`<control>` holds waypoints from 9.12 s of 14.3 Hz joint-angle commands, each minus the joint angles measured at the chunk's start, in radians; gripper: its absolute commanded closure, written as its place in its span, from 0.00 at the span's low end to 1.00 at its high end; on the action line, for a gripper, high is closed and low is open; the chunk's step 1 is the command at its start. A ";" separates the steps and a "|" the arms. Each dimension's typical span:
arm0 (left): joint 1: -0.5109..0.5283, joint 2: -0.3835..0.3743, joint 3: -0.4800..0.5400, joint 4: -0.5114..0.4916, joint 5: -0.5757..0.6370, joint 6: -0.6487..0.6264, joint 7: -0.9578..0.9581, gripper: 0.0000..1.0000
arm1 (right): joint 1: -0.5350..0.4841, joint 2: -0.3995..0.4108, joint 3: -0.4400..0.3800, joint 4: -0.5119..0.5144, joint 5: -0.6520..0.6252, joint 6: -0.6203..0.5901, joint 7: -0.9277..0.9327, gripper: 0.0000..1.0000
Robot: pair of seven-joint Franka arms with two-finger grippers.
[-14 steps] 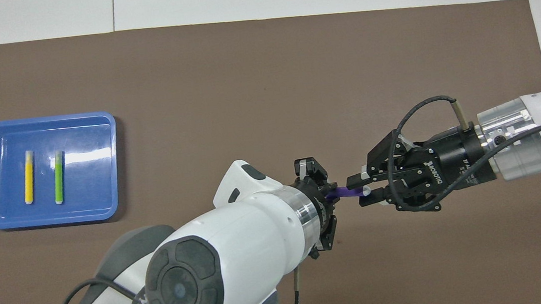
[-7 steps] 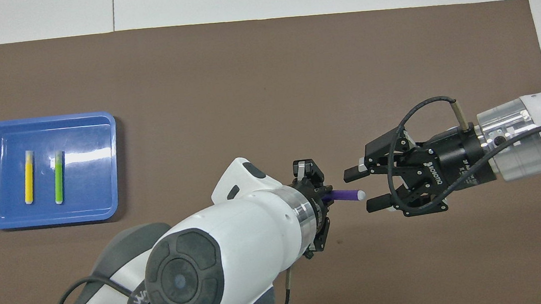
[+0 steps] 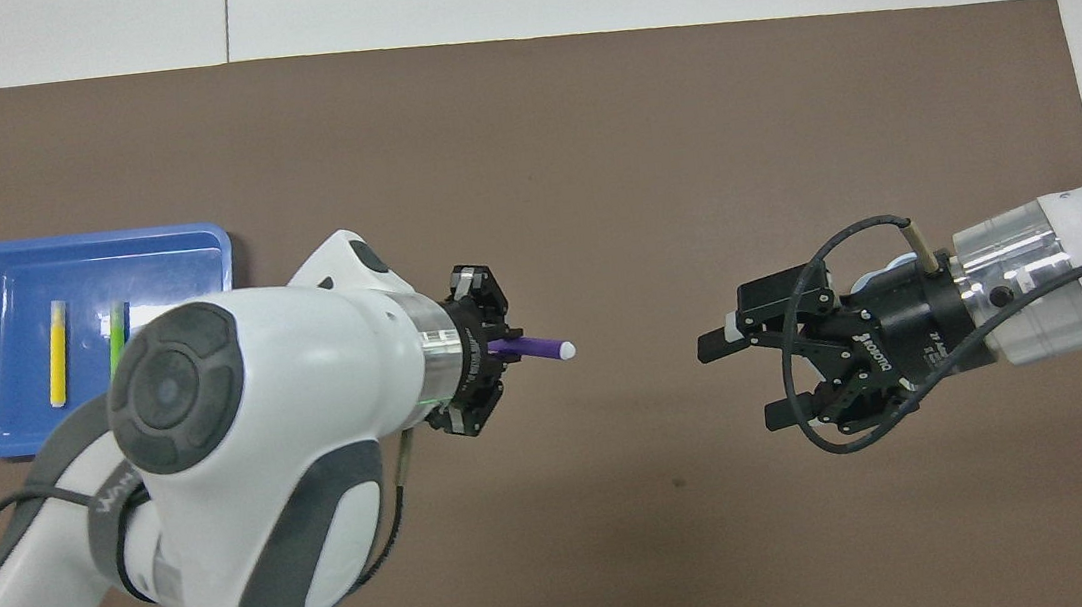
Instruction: Right arm passes pens to left for tray arrangement
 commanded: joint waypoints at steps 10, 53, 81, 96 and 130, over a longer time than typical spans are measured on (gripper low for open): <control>0.487 -0.031 0.001 -0.068 0.009 -0.223 1.087 1.00 | -0.016 -0.004 0.000 0.030 -0.540 0.107 -0.466 0.00; 0.567 0.054 0.010 -0.048 0.443 -0.174 1.734 0.00 | 0.079 0.146 -0.204 0.361 -0.848 0.058 -0.482 0.00; -0.065 0.087 0.736 0.461 0.305 -0.672 1.738 0.00 | 0.085 0.155 -0.179 0.389 -0.935 0.029 -0.536 0.00; -0.061 0.041 0.764 0.454 0.282 -0.669 1.715 0.00 | 0.083 0.154 -0.179 0.386 -0.915 0.027 -0.523 0.00; -0.062 0.032 0.759 0.441 0.325 -0.656 1.743 0.00 | 0.079 0.157 -0.181 0.395 -0.894 0.026 -0.494 0.00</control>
